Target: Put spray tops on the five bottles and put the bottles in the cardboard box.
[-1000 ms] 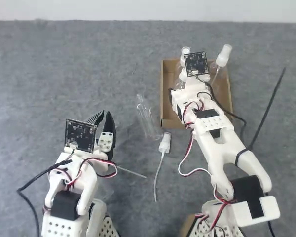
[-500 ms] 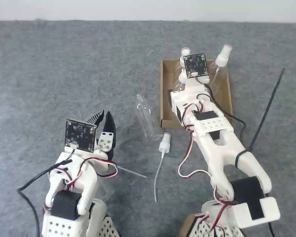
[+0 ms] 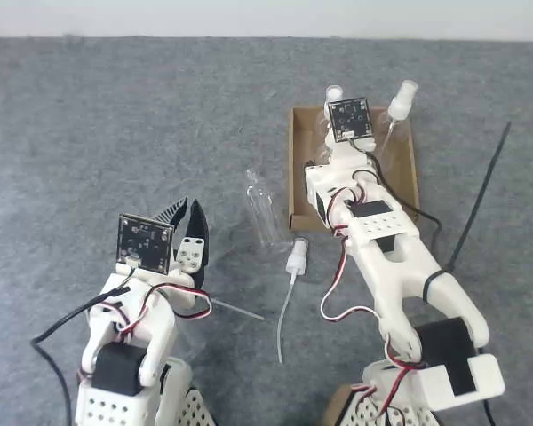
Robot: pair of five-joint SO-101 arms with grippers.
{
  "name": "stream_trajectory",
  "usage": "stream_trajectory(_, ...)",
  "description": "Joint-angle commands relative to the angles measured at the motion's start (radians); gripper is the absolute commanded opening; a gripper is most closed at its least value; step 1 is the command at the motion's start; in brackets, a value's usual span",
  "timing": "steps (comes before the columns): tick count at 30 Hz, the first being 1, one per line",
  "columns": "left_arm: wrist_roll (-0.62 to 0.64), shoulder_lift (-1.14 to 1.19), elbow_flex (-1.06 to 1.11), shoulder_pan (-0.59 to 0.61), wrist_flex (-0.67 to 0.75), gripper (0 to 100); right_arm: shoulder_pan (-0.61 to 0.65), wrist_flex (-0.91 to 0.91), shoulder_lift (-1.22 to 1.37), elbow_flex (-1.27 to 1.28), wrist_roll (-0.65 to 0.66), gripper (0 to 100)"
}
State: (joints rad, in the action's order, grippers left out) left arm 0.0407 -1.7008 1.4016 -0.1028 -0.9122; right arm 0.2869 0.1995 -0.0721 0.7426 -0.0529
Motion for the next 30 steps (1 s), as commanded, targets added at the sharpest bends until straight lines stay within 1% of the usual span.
stream_trajectory(1, -0.005, -0.018, -0.004, 0.006, 0.025, 3, 0.005, -0.008, -0.016, -0.002, -0.003, 16.7)
stream_trajectory(6, -0.005, -0.018, -0.004, 0.006, 0.023, 3, 0.038, -0.010, -0.016, -0.002, -0.003, 16.7)
stream_trajectory(11, -0.005, -0.018, -0.004, 0.006, 0.021, 3, 0.035, -0.008, -0.016, -0.005, -0.003, 16.9)
stream_trajectory(16, -0.005, -0.018, -0.004, 0.006, 0.021, 3, 0.038, -0.005, -0.016, -0.005, -0.003, 25.5)
stream_trajectory(19, -0.005, -0.018, -0.004, 0.006, 0.021, 3, 0.038, -0.005, -0.016, -0.005, -0.003, 28.8)
stream_trajectory(30, -0.005, -0.018, -0.004, 0.005, 0.023, 3, 0.036, -0.005, -0.019, -0.029, -0.002, 29.1)
